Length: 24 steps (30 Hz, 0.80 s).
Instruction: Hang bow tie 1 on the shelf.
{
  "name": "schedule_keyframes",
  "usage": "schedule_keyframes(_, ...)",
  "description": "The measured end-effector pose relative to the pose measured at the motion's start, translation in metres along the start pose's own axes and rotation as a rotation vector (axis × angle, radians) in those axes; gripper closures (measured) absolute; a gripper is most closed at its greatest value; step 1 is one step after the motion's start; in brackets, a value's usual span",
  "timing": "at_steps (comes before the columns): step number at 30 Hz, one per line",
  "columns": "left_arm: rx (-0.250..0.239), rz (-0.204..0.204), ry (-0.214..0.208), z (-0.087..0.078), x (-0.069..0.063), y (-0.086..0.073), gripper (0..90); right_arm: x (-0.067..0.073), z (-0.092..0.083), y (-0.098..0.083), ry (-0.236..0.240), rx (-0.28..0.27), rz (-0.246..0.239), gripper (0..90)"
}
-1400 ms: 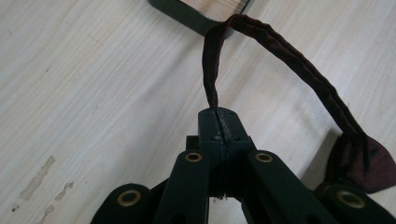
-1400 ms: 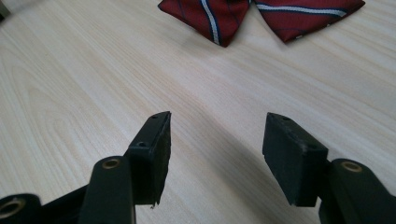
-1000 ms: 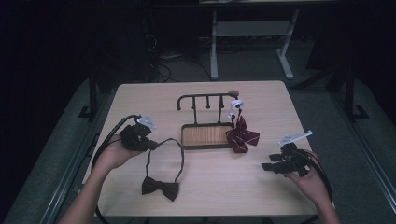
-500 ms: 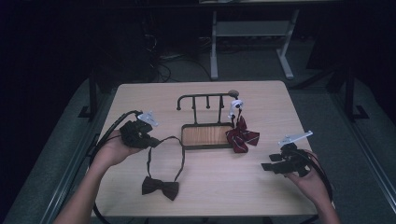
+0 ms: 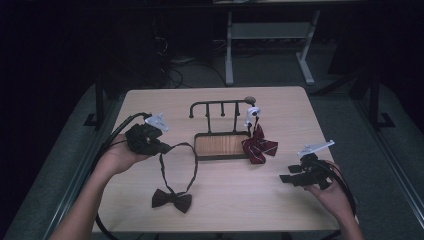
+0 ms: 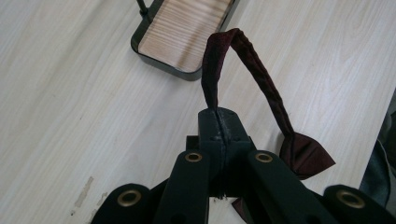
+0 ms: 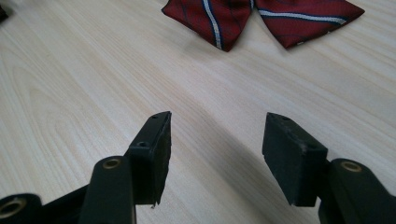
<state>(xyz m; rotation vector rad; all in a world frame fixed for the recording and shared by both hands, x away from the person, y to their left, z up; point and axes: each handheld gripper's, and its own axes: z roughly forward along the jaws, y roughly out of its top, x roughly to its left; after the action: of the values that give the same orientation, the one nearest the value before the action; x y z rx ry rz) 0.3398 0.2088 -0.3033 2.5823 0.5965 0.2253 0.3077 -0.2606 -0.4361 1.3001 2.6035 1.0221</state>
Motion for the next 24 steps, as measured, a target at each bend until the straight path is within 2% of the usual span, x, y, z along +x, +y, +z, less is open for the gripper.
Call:
schedule_keyframes(1, 0.008, 0.016, 0.002, -0.002, 0.001, 0.001, 89.8, 0.0, 0.0, 0.0, 0.0, -0.001, 0.001, 42.1)
schedule_keyframes(8, 0.004, 0.029, 0.004, -0.009, 0.0, 0.008, 89.8, -0.001, -0.002, -0.001, -0.003, -0.004, 0.005, 42.1)
schedule_keyframes(18, -0.003, 0.014, 0.001, -0.014, 0.006, 0.019, 89.9, -0.001, -0.003, -0.001, -0.003, -0.005, 0.005, 42.1)
schedule_keyframes(24, 0.006, 0.022, 0.007, -0.015, 0.01, 0.029, 89.9, -0.002, -0.003, -0.001, 0.0, -0.009, 0.007, 42.1)
